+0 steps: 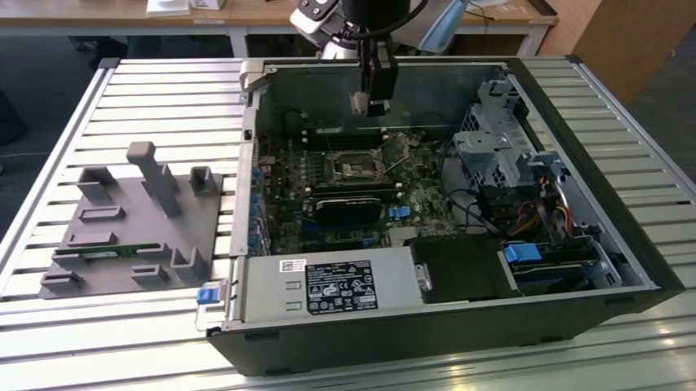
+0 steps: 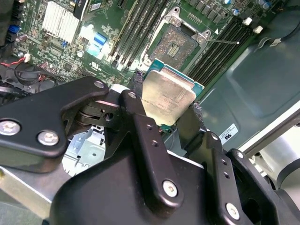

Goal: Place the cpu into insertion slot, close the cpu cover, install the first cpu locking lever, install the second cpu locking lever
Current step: 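Place the cpu into insertion slot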

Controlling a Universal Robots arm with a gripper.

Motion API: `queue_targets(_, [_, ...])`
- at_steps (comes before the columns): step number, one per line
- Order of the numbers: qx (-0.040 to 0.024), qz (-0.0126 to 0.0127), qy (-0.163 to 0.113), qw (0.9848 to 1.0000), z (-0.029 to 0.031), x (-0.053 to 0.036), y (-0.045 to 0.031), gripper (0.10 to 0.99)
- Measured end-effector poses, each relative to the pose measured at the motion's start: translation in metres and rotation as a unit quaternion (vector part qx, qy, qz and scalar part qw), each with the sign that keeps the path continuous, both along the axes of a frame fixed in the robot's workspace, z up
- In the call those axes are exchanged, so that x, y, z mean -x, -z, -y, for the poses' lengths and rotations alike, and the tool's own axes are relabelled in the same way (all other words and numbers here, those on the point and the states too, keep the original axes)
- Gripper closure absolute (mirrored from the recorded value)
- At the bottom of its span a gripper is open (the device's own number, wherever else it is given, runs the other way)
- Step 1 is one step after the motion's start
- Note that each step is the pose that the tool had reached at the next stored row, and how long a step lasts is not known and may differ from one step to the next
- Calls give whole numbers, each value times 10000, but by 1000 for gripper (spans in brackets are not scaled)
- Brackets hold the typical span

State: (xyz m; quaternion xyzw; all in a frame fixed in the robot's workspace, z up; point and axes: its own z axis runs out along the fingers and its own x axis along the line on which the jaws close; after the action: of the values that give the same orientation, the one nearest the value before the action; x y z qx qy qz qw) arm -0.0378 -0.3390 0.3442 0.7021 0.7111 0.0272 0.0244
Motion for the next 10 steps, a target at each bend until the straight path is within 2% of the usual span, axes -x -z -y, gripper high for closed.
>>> queue_targets(10, [1,0,0,10000,0,0,42,553])
